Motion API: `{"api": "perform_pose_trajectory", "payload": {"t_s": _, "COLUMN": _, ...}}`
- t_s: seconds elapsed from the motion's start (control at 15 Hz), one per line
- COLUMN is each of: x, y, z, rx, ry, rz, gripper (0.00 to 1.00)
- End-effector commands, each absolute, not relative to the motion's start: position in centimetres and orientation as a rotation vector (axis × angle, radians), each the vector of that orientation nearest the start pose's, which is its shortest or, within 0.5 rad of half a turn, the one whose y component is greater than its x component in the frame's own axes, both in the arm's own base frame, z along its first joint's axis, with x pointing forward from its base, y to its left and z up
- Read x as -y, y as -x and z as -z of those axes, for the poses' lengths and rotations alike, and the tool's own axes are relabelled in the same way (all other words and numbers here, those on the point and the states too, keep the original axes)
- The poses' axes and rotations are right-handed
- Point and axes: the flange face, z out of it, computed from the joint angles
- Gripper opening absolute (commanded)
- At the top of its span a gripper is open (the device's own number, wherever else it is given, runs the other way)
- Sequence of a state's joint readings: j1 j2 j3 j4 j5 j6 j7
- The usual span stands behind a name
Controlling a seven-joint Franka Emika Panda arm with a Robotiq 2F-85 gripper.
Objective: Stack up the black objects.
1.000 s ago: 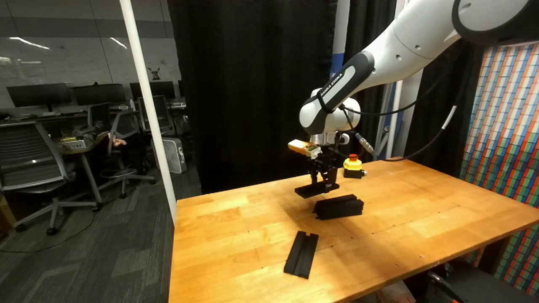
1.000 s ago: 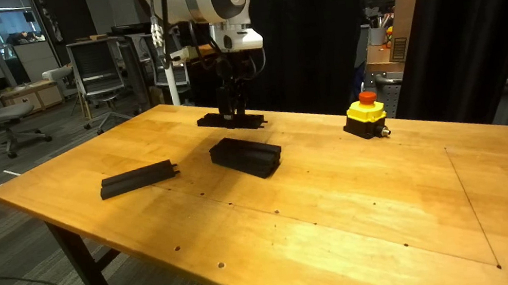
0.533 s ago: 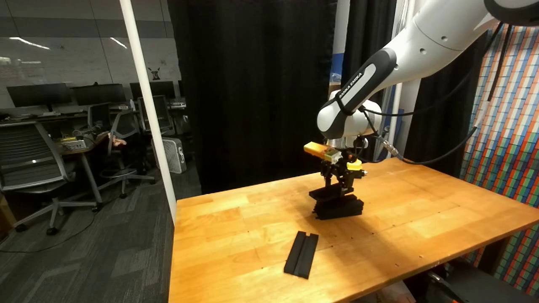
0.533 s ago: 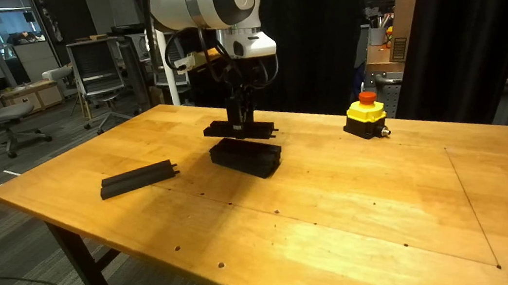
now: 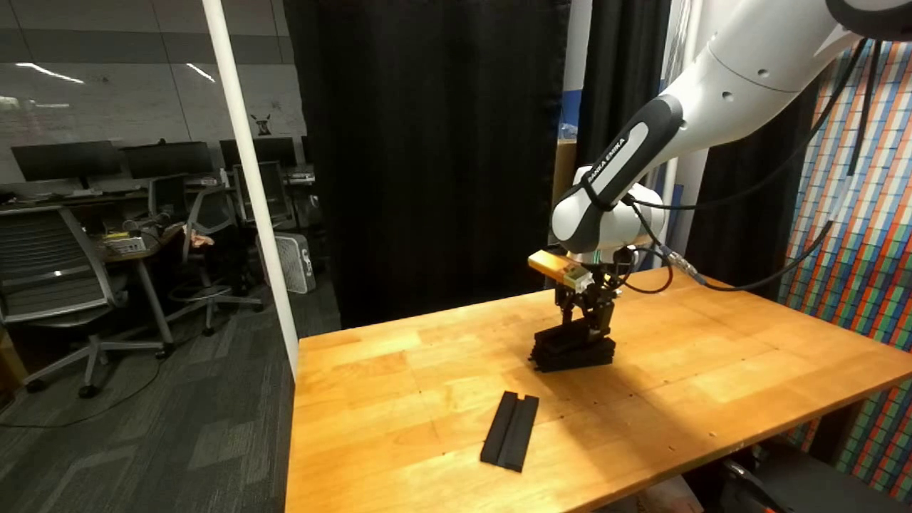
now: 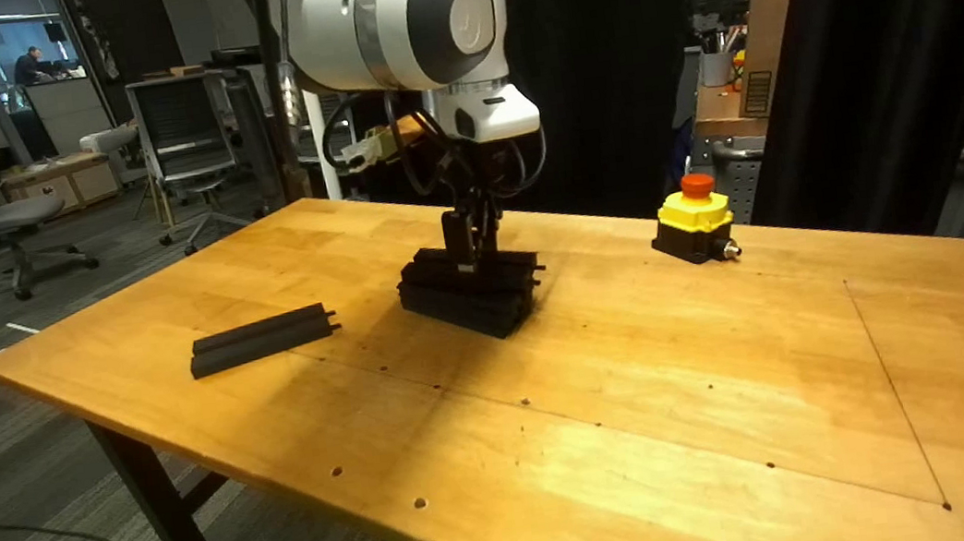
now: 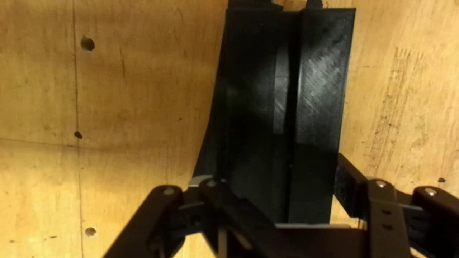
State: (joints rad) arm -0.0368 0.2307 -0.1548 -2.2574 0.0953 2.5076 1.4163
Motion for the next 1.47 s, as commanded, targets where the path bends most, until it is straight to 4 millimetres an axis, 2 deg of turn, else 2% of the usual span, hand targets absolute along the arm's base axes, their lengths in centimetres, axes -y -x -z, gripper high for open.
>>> {"api": "perform_pose_trajectory", "payload": {"t_s": 0.0, "x": 10.9, "y": -52.1, "z": -27.5, "rx": -2.311, "ry": 2.030, "rz": 0.084, "gripper": 0.45}}
{"api": "perform_pose_trajectory", "payload": {"t_s": 0.27, "x": 10.5, "y": -51.9, "z": -27.5, "rx": -2.336, "ry": 1.997, "rz": 0.090, "gripper": 0.45}}
{"api": "perform_pose_trajectory", "payload": {"t_s": 0.93, "x": 8.3, "y": -52.0, "z": -28.8, "rx": -2.378, "ry": 1.921, "rz": 0.059, "gripper": 0.45}}
{"api": "perform_pose_trajectory", "payload": {"t_s": 1.4, "x": 7.1, "y": -50.9, "z": -28.5, "rx": -2.443, "ry": 1.812, "rz": 0.043, "gripper": 0.45}}
